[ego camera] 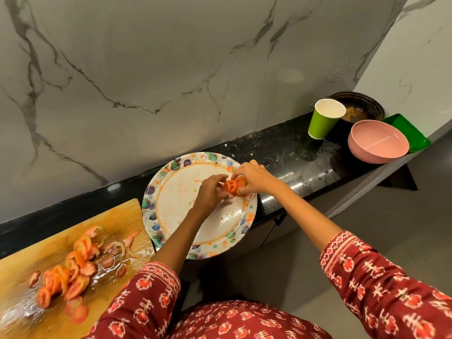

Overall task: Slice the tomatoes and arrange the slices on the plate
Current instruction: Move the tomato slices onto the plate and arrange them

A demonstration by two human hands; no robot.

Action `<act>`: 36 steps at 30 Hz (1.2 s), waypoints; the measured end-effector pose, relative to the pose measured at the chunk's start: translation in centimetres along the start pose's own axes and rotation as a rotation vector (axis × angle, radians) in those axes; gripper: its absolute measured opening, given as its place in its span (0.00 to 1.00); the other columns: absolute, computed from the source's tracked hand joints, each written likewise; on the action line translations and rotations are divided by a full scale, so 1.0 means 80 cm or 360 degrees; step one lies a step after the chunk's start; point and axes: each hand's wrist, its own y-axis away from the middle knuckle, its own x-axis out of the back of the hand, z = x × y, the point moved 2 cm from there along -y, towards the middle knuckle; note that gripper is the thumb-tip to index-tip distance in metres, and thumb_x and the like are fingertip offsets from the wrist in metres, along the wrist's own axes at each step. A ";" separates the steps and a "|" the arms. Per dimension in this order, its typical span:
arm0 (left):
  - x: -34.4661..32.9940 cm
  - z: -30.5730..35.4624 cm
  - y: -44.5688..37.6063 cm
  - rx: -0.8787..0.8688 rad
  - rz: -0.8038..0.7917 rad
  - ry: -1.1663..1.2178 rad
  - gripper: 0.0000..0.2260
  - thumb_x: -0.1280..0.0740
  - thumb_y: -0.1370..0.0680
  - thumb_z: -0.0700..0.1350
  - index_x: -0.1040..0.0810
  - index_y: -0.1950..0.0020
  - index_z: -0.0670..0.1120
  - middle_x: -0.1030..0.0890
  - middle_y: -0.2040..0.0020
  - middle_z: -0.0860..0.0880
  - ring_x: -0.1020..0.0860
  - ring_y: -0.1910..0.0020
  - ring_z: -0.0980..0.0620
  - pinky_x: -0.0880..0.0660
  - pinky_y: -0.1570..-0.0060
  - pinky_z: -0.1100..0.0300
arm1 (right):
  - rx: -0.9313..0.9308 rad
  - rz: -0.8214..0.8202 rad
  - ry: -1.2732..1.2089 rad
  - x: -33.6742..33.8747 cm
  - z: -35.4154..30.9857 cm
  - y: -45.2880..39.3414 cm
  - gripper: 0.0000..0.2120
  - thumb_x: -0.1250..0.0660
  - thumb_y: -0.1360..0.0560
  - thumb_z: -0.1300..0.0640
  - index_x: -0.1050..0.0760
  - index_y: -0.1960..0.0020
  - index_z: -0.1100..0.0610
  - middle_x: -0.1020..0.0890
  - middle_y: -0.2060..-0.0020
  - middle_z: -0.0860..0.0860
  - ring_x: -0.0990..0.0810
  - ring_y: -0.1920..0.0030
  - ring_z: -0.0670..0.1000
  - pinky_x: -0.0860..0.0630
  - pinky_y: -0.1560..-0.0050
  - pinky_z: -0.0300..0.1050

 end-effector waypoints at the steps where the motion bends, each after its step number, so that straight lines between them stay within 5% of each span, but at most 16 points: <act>1: -0.001 0.001 -0.001 0.0002 0.0002 0.0003 0.24 0.27 0.30 0.41 0.28 0.35 0.42 0.23 0.39 0.42 0.23 0.45 0.46 0.27 0.43 0.58 | -0.0006 -0.0012 0.0015 -0.001 0.001 0.000 0.22 0.29 0.30 0.49 0.27 0.37 0.50 0.27 0.40 0.53 0.35 0.38 0.55 0.35 0.42 0.51; 13: 0.002 -0.003 0.000 0.0044 -0.0035 0.0019 0.27 0.26 0.31 0.42 0.29 0.33 0.44 0.25 0.37 0.42 0.25 0.41 0.46 0.28 0.41 0.56 | -0.0070 0.0013 -0.0119 0.001 0.008 0.007 0.26 0.29 0.30 0.53 0.32 0.34 0.52 0.28 0.38 0.53 0.36 0.36 0.56 0.37 0.37 0.54; 21: 0.009 -0.015 0.015 0.0051 0.0067 0.0019 0.27 0.26 0.31 0.43 0.29 0.34 0.43 0.24 0.38 0.42 0.25 0.43 0.47 0.28 0.46 0.60 | -0.0151 0.0470 -0.0495 -0.010 0.012 0.017 0.18 0.34 0.27 0.58 0.29 0.38 0.59 0.23 0.43 0.55 0.30 0.40 0.56 0.27 0.44 0.52; 27: 0.003 -0.013 0.022 0.0036 0.0068 -0.0116 0.27 0.25 0.31 0.45 0.29 0.34 0.44 0.24 0.38 0.43 0.25 0.42 0.46 0.27 0.42 0.55 | -0.0053 0.0230 -0.0204 -0.018 -0.010 0.019 0.24 0.29 0.29 0.51 0.29 0.37 0.56 0.26 0.40 0.53 0.34 0.38 0.55 0.33 0.40 0.51; 36: 0.004 -0.006 0.016 -0.0078 0.0098 -0.0216 0.15 0.31 0.25 0.44 0.23 0.39 0.43 0.21 0.43 0.43 0.23 0.46 0.47 0.26 0.44 0.56 | -0.0020 0.0078 0.0057 -0.008 -0.020 0.008 0.19 0.33 0.27 0.45 0.25 0.39 0.51 0.27 0.40 0.52 0.35 0.38 0.56 0.36 0.43 0.51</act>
